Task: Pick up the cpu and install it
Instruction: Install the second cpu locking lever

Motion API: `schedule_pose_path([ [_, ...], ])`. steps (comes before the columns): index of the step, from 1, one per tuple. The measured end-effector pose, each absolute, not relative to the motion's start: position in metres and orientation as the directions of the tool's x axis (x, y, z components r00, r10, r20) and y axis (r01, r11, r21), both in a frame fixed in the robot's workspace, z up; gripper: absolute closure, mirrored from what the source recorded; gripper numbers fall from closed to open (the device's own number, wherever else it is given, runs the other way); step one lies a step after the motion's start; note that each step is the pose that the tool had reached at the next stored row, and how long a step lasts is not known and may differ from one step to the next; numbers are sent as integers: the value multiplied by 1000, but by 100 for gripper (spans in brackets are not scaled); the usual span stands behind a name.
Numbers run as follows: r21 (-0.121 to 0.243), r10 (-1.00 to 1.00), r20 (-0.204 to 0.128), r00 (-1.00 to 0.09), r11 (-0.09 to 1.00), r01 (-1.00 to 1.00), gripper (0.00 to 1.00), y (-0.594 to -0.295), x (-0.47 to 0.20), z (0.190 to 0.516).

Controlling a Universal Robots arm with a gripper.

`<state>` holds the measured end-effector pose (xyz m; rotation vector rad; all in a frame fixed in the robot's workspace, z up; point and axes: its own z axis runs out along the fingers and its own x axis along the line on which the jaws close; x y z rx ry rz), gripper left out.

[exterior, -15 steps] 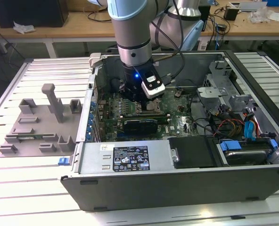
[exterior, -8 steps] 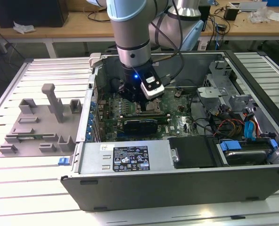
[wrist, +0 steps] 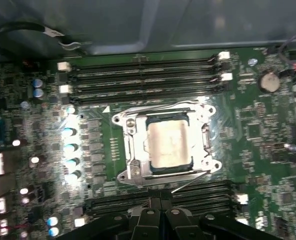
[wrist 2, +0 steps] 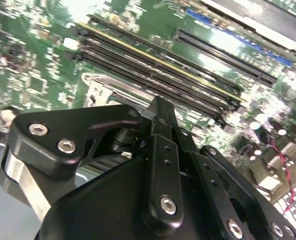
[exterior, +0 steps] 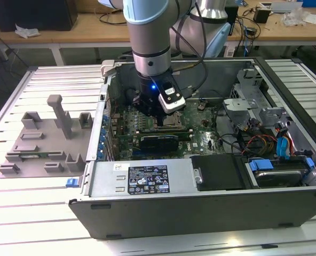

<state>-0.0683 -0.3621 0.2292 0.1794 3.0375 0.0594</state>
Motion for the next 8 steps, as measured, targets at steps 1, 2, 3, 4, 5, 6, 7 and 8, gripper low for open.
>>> schedule_pose_path([
  [1,44,119,-95,-988,992,116,89,-362,-68,229],
  [2,44,119,-94,-988,992,116,89,-362,-68,229],
  [3,44,119,-93,-988,992,115,89,-362,-68,229],
  [4,44,119,-92,-989,992,116,89,-362,-68,229],
  [5,44,119,-92,-989,992,116,89,-362,-68,229],
  [6,44,119,-91,-989,992,116,89,-362,-68,229],
  [7,44,119,-90,-989,992,116,89,-362,-68,229],
  [8,44,119,-89,-989,992,116,89,-362,-68,229],
])
